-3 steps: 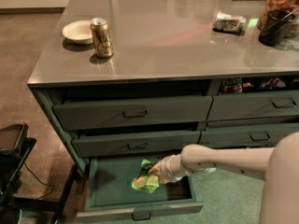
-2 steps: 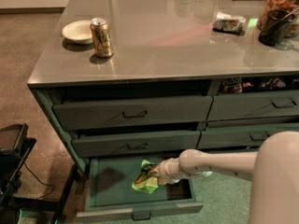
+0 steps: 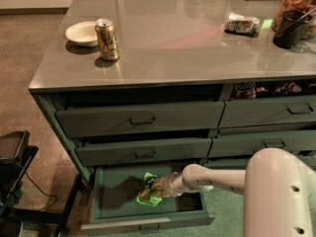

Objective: Place green rice chip bag into bottom drawer

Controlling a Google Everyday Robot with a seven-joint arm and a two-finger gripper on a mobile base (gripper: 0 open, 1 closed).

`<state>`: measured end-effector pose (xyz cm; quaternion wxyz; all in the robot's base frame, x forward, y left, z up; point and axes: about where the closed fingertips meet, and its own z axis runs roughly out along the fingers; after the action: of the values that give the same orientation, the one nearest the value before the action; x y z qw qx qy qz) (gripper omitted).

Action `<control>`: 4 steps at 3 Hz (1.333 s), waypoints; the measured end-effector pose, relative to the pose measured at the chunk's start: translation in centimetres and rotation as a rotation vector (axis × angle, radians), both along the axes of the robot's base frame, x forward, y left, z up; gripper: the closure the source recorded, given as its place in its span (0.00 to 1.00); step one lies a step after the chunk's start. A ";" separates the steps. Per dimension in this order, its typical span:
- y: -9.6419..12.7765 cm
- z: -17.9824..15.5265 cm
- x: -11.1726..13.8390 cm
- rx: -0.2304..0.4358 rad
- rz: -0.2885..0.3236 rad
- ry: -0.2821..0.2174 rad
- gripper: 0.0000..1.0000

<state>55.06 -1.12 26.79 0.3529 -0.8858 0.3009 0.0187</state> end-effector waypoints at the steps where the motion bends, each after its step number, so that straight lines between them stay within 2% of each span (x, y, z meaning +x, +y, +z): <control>1: 1.3 -3.6 1.1 0.039 0.031 0.014 1.00; 2: 2.7 -6.3 2.7 0.077 0.058 0.020 1.00; 3: 2.1 -6.4 4.0 0.076 0.042 0.006 0.81; 4: 2.1 -6.4 4.0 0.076 0.042 0.006 0.58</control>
Offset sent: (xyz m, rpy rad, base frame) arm 0.0538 0.0383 -0.0934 0.1210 0.0180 0.0804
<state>59.04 1.01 20.43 0.3847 -0.8778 0.2826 0.0402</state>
